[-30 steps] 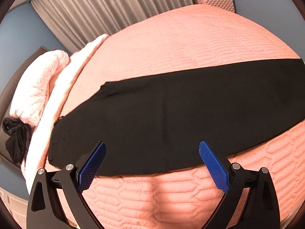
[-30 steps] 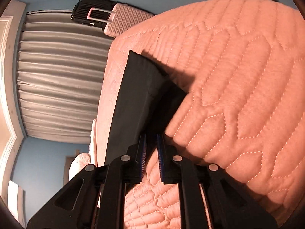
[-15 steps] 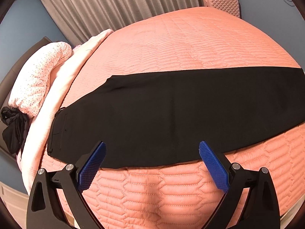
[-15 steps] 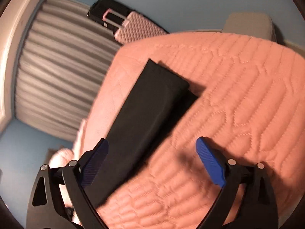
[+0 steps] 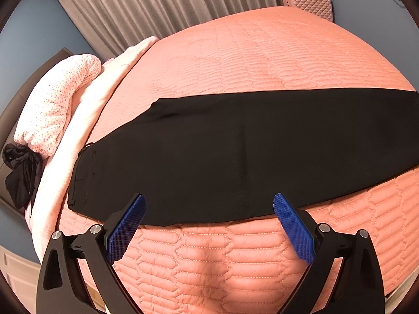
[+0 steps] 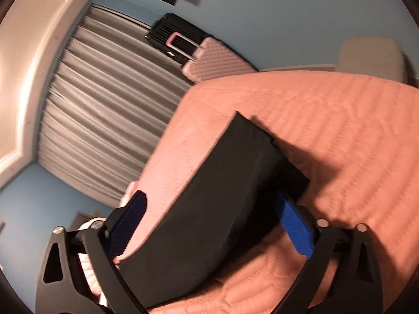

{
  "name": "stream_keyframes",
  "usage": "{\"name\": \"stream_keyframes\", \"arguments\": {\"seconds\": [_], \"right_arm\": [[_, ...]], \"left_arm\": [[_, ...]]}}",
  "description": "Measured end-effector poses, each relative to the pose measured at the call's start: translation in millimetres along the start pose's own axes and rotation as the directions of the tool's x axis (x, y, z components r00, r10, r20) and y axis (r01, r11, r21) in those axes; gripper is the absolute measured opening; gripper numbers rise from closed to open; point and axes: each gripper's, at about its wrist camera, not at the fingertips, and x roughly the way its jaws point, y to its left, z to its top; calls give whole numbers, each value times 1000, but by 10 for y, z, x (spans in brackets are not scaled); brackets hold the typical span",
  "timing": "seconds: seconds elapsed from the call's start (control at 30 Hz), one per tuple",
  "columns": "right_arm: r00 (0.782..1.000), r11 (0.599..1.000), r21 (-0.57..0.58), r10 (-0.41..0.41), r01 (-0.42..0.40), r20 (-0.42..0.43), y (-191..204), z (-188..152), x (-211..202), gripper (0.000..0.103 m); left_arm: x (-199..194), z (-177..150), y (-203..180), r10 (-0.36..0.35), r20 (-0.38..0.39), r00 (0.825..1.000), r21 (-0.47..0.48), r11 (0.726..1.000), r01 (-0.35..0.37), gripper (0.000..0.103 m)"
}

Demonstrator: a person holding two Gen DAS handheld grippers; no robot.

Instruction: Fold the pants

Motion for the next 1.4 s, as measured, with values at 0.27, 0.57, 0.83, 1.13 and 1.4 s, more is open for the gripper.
{"name": "stream_keyframes", "arguments": {"seconds": [0.27, 0.57, 0.83, 1.13, 1.4], "right_arm": [[997, 995, 101, 23, -15, -80, -74, -314, -391, 72], [992, 968, 220, 126, -119, -16, -175, -134, 81, 71], [998, 992, 130, 9, 0, -69, -58, -25, 391, 28], [974, 973, 151, -148, 175, -173, -40, -246, -62, 47], [985, 936, 317, -115, 152, -132, -225, -70, 101, 53]], "left_arm": [[19, -51, 118, 13, -11, 1000, -8, 1000, -13, 97], [-25, -58, 115, 5, -3, 1000, -18, 1000, -5, 97], [2, -55, 152, 6, -17, 1000, -25, 1000, -7, 97], [23, -48, 212, -7, -21, 1000, -37, 999, 6, 97], [13, -84, 191, -14, -26, 1000, -41, 999, 13, 97]]}}
